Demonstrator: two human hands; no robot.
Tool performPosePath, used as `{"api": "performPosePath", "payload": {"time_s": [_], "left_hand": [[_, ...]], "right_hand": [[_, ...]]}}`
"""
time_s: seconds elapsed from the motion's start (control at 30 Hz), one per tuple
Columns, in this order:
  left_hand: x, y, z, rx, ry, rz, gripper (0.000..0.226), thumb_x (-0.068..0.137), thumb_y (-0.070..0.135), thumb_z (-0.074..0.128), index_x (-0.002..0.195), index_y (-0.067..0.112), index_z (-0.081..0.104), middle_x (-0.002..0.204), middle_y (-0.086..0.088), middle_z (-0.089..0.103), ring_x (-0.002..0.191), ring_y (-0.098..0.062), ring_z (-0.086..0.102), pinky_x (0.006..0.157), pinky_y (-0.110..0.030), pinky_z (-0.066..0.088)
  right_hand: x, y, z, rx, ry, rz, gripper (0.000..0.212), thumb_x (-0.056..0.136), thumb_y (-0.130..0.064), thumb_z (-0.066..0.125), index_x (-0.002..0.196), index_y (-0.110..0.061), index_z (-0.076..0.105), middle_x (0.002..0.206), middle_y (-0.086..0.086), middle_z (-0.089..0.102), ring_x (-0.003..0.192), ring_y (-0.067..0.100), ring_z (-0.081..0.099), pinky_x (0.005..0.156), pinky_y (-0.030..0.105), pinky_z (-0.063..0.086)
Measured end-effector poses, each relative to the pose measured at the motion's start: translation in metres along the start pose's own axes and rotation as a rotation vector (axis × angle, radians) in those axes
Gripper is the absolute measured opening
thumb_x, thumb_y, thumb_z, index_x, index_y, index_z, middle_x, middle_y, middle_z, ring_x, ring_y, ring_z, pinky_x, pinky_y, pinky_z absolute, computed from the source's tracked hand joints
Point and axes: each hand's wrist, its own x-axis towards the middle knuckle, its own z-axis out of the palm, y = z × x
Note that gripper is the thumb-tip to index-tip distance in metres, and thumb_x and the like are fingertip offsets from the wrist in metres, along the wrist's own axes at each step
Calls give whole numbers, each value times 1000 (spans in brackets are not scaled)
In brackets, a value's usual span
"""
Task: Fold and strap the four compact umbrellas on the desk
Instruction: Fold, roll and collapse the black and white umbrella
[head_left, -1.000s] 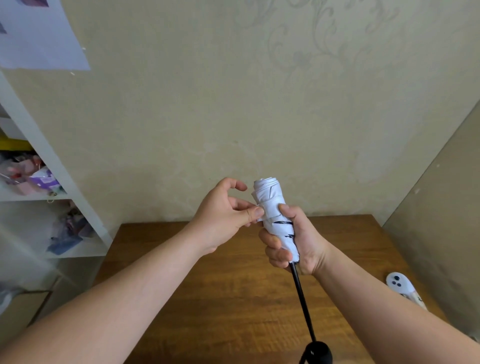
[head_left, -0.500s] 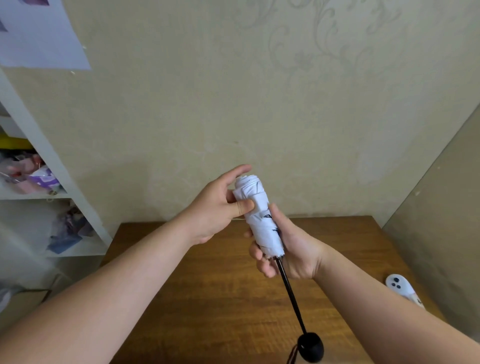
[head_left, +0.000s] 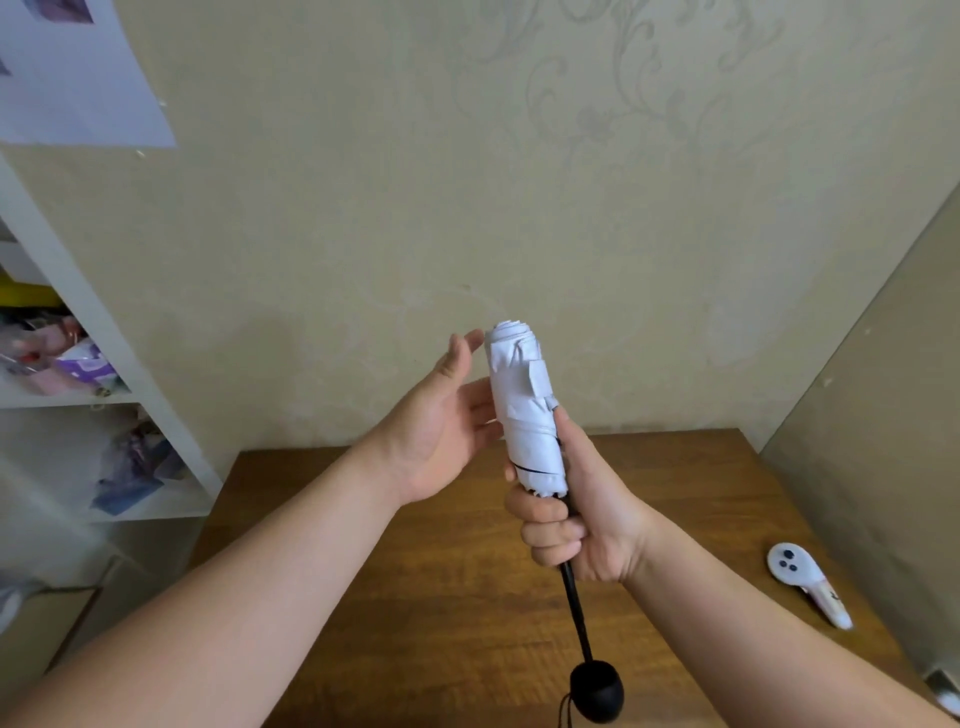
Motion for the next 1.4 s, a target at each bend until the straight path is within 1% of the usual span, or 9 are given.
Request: {"api": "performPosePath", "payload": {"time_s": [0.13, 0.27, 0.4, 0.57, 0.73, 0.9, 1.13, 1.27, 1.4], "left_hand": [[8, 3, 16, -74, 67, -19, 107, 61, 54, 96, 148, 17, 45, 133, -15, 67, 122, -36, 67, 96, -49, 59], [6, 15, 13, -77, 0, -38, 41, 93, 30, 59, 129, 10, 55, 113, -17, 67, 114, -40, 64, 91, -44, 55], [0, 16, 8, 64, -40, -5, 39, 104, 12, 53, 143, 12, 50, 128, -19, 67, 117, -44, 67, 93, -49, 55], [-6, 13, 10, 115, -15, 14, 46, 102, 22, 59, 147, 14, 48, 123, -27, 69, 100, -43, 71, 52, -35, 48], [-8, 10, 3, 59, 32, 53, 46, 102, 14, 58, 147, 14, 51, 133, -20, 68, 117, -41, 69, 99, -52, 55], [-10, 16, -3, 76, 75, 81, 47, 101, 14, 60, 146, 14, 50, 130, -21, 69, 113, -43, 70, 100, -53, 55], [7, 34, -40, -132, 409, 167, 57, 90, 33, 68, 140, 9, 57, 131, -10, 72, 122, -23, 68, 91, -43, 60], [6, 31, -66, -256, 511, 138, 31, 108, 24, 53, 134, 9, 59, 128, -12, 72, 119, -24, 68, 90, -42, 57], [-2, 20, -76, -320, 553, 157, 25, 110, 18, 47, 131, 11, 58, 118, -14, 76, 114, -27, 71, 102, -48, 53]], "right_hand": [[8, -4, 6, -2, -79, 27, 76, 82, -92, 45, 92, -19, 61, 54, -3, 34, 35, 6, 20, 37, 17, 17], [10, -5, -6, 186, -278, 102, 72, 89, -85, 47, 103, -15, 59, 54, -3, 36, 36, 7, 27, 37, 19, 22], [5, -1, -11, 212, -375, 142, 69, 92, -81, 51, 103, -13, 59, 52, -2, 36, 41, 10, 35, 42, 22, 31], [-3, -4, 1, 18, -203, 72, 75, 88, -89, 43, 108, -19, 62, 71, 4, 53, 56, 19, 55, 58, 29, 47], [-4, -6, 9, -138, 78, -71, 88, 89, -89, 29, 121, -17, 68, 95, 14, 63, 79, 35, 64, 78, 45, 54], [-8, -4, -7, -198, 208, -152, 66, 103, -66, 38, 133, -13, 63, 106, 15, 70, 84, 35, 65, 86, 48, 51], [-36, 21, -36, -285, 225, -190, 30, 93, -32, 70, 111, -8, 64, 99, 25, 67, 89, 34, 65, 79, 41, 57], [-37, 24, -63, -93, 470, -281, 19, 98, -25, 67, 114, -15, 70, 114, 16, 73, 101, 32, 74, 86, 42, 58], [-29, 33, -70, -202, 549, -253, 28, 108, -31, 53, 123, -9, 63, 98, 21, 69, 76, 35, 67, 61, 31, 56]]}}
